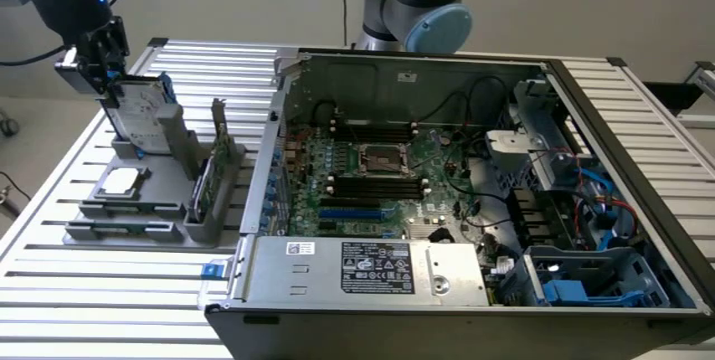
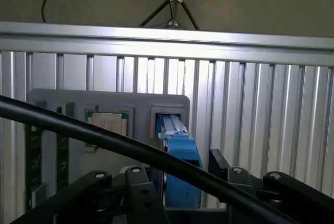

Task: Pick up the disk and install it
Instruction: 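Pick up the disk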

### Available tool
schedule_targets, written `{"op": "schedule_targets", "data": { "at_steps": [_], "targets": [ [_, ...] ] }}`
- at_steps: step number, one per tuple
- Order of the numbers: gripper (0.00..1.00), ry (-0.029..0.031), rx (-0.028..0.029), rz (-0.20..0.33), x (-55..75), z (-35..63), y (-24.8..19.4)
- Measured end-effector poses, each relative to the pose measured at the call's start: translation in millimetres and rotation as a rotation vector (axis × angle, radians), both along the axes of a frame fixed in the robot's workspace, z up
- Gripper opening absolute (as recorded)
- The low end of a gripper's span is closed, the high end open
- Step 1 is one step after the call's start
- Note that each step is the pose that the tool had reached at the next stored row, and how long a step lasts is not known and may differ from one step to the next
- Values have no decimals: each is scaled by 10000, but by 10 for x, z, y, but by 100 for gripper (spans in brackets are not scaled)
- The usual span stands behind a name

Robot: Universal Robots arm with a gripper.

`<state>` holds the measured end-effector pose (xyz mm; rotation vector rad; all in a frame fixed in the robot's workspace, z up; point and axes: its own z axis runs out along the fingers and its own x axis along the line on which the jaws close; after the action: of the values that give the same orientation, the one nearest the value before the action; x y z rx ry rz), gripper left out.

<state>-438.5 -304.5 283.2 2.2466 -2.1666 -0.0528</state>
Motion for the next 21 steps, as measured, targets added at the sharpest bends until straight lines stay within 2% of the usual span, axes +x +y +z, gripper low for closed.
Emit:
{"op": "schedule_targets", "data": {
  "at_steps": [3,13,21],
  "targets": [
    [54,-1,0,-1,-10,-33,6],
    [54,-13,-7,0,-20,-42,18],
    [54,-55,-58,0,-20,-54,19]
  ]
}}
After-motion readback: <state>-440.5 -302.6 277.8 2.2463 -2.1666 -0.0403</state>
